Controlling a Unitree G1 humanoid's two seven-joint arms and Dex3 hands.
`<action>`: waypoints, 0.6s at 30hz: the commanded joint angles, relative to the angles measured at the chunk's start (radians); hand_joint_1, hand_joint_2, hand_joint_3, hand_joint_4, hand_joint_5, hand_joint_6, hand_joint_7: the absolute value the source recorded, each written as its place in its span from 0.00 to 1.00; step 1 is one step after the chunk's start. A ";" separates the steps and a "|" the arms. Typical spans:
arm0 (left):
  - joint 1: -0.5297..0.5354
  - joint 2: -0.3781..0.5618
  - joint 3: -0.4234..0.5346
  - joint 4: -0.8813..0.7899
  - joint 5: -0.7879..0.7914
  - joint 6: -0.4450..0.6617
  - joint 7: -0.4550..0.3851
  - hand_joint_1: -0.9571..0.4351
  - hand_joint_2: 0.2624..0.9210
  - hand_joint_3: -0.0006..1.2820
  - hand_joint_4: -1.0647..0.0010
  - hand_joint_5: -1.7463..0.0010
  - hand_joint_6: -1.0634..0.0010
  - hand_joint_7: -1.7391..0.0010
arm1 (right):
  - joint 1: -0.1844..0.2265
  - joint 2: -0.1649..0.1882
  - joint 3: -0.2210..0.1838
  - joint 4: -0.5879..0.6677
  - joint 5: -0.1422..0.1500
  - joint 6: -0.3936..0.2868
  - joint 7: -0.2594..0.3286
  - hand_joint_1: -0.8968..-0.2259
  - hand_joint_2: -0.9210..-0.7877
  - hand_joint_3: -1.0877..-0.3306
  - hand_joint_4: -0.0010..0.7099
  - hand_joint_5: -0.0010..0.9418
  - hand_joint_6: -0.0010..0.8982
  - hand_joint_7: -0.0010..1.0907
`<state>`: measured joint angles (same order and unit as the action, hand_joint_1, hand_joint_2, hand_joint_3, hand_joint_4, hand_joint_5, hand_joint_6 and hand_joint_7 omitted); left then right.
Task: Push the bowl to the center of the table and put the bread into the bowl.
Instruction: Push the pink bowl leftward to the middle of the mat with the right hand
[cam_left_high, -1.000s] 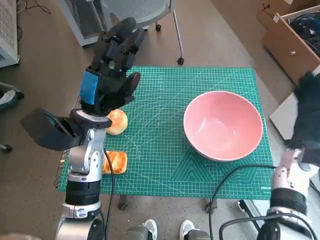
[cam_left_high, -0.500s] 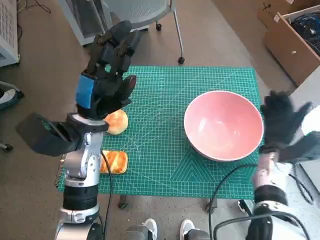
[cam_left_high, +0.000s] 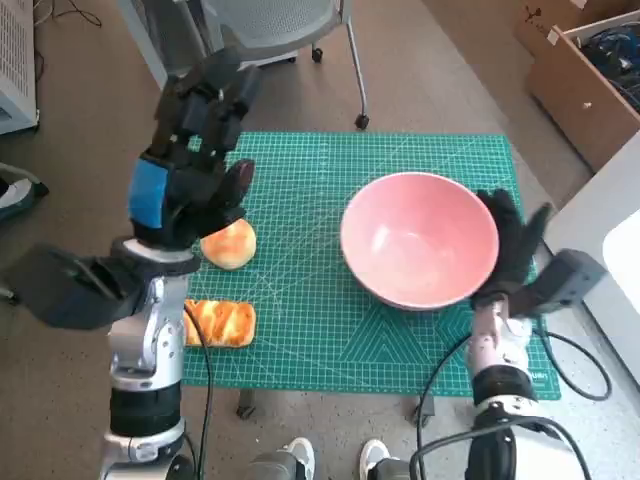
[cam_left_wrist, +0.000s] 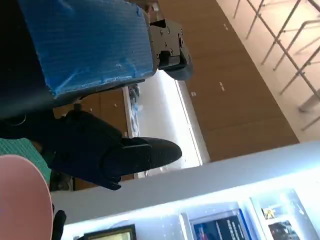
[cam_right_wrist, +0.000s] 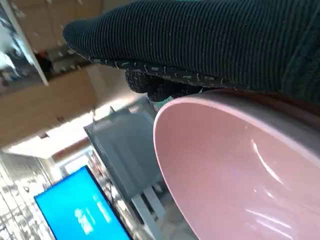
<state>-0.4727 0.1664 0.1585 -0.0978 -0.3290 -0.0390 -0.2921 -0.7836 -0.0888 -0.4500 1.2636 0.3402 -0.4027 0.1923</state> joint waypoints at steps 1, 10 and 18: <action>0.030 0.017 0.023 -0.023 -0.006 0.013 0.012 0.29 0.83 0.39 1.00 0.82 1.00 0.60 | -0.016 0.035 0.018 0.018 -0.021 0.033 -0.005 0.62 0.00 0.59 0.38 0.01 0.26 0.36; 0.059 0.023 0.043 -0.026 -0.002 -0.014 0.025 0.28 0.97 0.23 1.00 0.81 1.00 0.58 | -0.056 0.076 0.031 0.014 -0.029 0.054 -0.008 0.66 0.00 0.58 0.43 0.02 0.29 0.39; 0.082 0.027 0.054 -0.026 0.006 -0.035 0.027 0.29 1.00 0.19 0.99 0.82 1.00 0.60 | -0.081 0.105 0.051 0.018 -0.053 0.070 -0.009 0.66 0.00 0.57 0.44 0.02 0.28 0.40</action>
<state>-0.4061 0.1867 0.2033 -0.1035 -0.3251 -0.0526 -0.2653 -0.8622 0.0002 -0.4111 1.2644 0.3057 -0.3557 0.1917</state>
